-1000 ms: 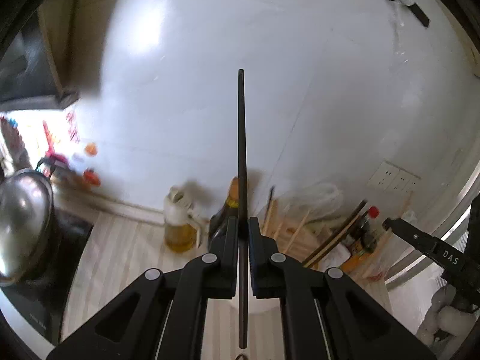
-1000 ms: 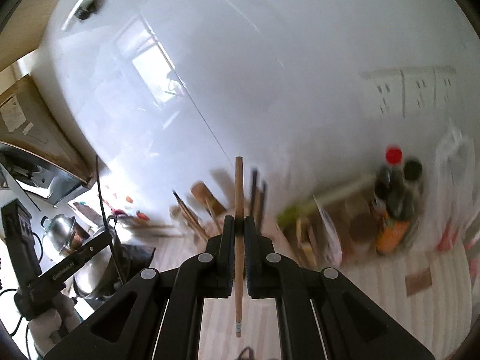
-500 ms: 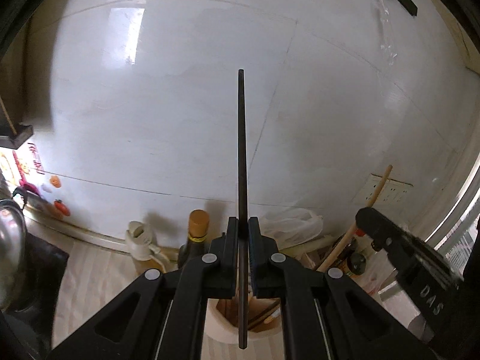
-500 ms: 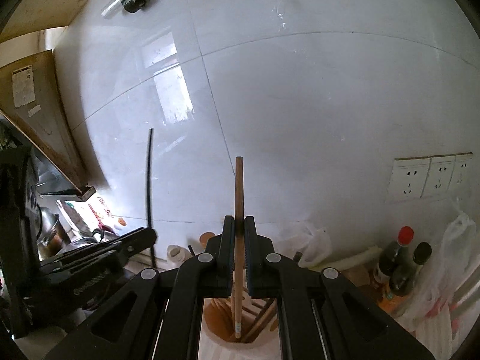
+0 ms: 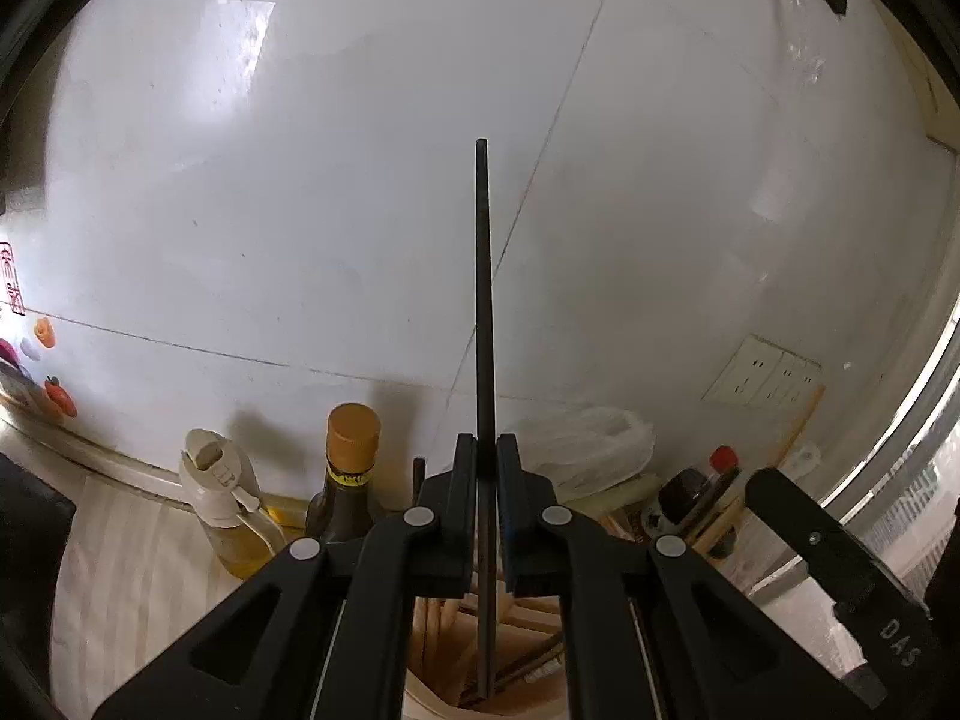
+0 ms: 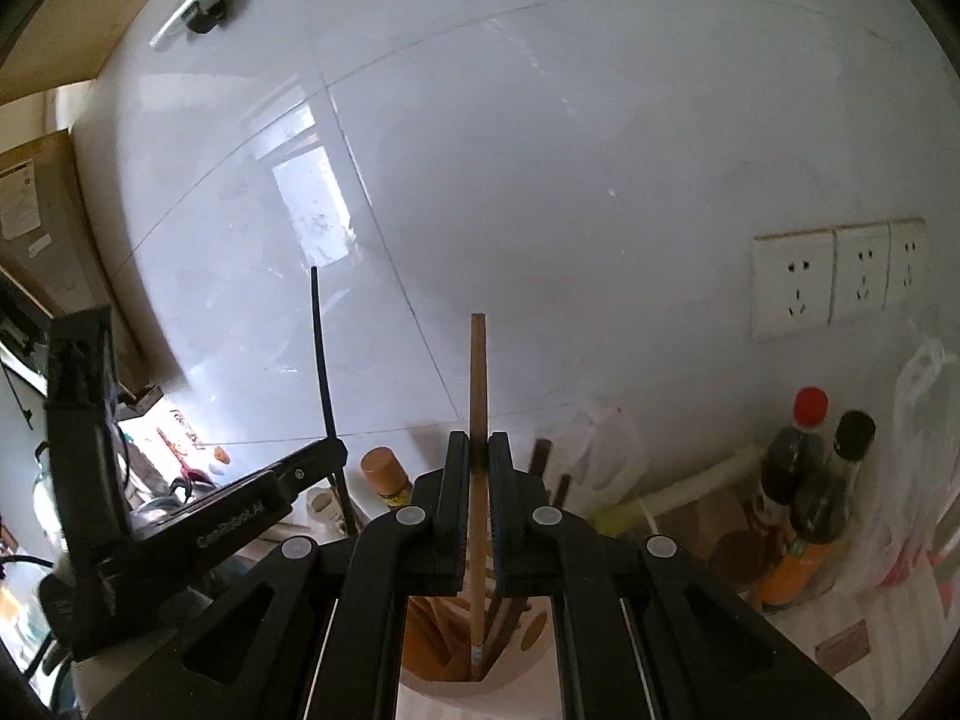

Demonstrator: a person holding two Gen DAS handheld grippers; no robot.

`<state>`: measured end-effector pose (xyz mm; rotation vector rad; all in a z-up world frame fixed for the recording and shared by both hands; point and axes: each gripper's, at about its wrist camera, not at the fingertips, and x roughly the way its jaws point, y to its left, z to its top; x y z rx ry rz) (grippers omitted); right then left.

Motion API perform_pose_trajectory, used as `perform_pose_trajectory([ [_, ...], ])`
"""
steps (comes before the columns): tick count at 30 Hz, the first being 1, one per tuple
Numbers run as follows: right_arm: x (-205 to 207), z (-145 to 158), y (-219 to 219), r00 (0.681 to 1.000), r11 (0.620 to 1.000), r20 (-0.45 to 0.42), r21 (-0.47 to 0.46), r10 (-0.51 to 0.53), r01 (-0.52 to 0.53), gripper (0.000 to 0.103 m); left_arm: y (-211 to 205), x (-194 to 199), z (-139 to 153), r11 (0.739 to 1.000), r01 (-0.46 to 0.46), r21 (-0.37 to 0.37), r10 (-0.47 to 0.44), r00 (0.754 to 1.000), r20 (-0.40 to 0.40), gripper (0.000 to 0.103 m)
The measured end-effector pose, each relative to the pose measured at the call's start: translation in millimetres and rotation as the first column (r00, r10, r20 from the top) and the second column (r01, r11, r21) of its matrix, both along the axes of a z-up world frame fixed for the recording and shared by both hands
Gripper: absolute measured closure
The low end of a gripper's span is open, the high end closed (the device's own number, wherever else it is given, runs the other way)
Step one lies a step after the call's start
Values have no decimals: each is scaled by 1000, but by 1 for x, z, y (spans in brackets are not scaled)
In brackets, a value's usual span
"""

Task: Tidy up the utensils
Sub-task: 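Lower both chopsticks into the holder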

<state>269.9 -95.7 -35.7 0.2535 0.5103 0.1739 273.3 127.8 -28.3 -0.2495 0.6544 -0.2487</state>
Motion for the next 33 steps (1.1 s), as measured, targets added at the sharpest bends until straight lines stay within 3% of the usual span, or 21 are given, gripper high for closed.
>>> perform_pose_trajectory([
  [5,-3,-12,-3,999,1000,-29,6,-16,16,97,1,-2,-18,1000,25,3,-25,999,-45,99],
  [13,-8,-11,-1,999,1000,-34,-3,-24,24,97,4,-24,-19,999,44,14,-43,997,-63,99],
  [21,-12,-13,-3,999,999,-32,11,-38,38,97,10,-42,-19,999,26,25,-25,999,-28,99],
  [33,-9,-17,2,999,999,-11,14,-33,33,97,10,-14,-9,997,8,72,-12,999,48,99],
])
